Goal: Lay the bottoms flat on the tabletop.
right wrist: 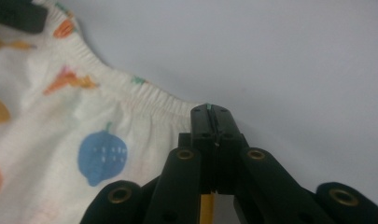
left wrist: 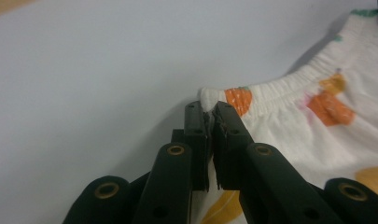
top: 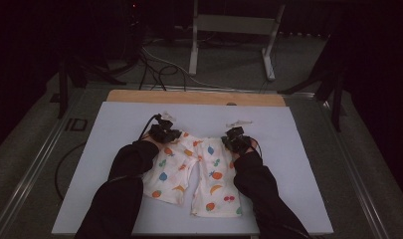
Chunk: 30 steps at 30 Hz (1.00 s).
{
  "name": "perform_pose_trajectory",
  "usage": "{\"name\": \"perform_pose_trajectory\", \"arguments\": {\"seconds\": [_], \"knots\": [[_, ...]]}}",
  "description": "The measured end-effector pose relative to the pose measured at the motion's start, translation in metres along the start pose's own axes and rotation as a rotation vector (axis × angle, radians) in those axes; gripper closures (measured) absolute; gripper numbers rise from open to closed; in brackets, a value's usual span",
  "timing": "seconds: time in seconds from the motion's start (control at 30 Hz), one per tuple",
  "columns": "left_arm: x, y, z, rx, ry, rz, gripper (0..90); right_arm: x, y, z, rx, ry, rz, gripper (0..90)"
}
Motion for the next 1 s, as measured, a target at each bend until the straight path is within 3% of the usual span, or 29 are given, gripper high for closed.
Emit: {"name": "perform_pose_trajectory", "arguments": {"seconds": [0.07,0.2,0.27,0.43,0.57,0.7,0.83,1.0], "knots": [[0.001,-0.004,0.0,0.007,0.011,-0.01,85.6,0.004,-0.001,-0.002,0.01,0.023,-0.004,90.0],[0.005,-0.012,0.0,0.004,0.007,-0.032,86.0,0.01,-0.002,-0.003,-0.002,-0.016,-0.018,90.0],[0.007,-0.015,0.002,0.02,0.007,-0.037,86.1,0.017,0.0,-0.004,0.001,-0.004,-0.023,90.0],[0.011,-0.018,0.008,0.086,0.001,-0.02,86.2,0.03,0.009,-0.004,0.02,-0.037,-0.044,90.0],[0.014,-0.02,0.014,0.125,-0.03,-0.032,86.1,0.041,0.02,-0.005,0.024,-0.058,-0.064,90.0],[0.017,-0.018,0.019,0.148,-0.049,-0.048,86.1,0.05,0.029,-0.009,0.018,-0.079,-0.079,90.0],[0.022,-0.012,0.021,0.176,-0.028,-0.044,86.1,0.055,0.037,-0.012,-0.002,-0.07,-0.064,90.0],[0.027,-0.006,0.024,0.192,-0.042,-0.055,86.0,0.057,0.048,-0.018,-0.019,-0.046,-0.051,90.0]]}}
Point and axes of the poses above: each handheld gripper's, and its own axes: y roughly forward along the jaws, x roughly out of its top, z roughly to its left, the point moved 3 cm from there along y, roughly forward along the jaws, and after that the axes turned 5 degrees about -z, right-handed, at the moved point
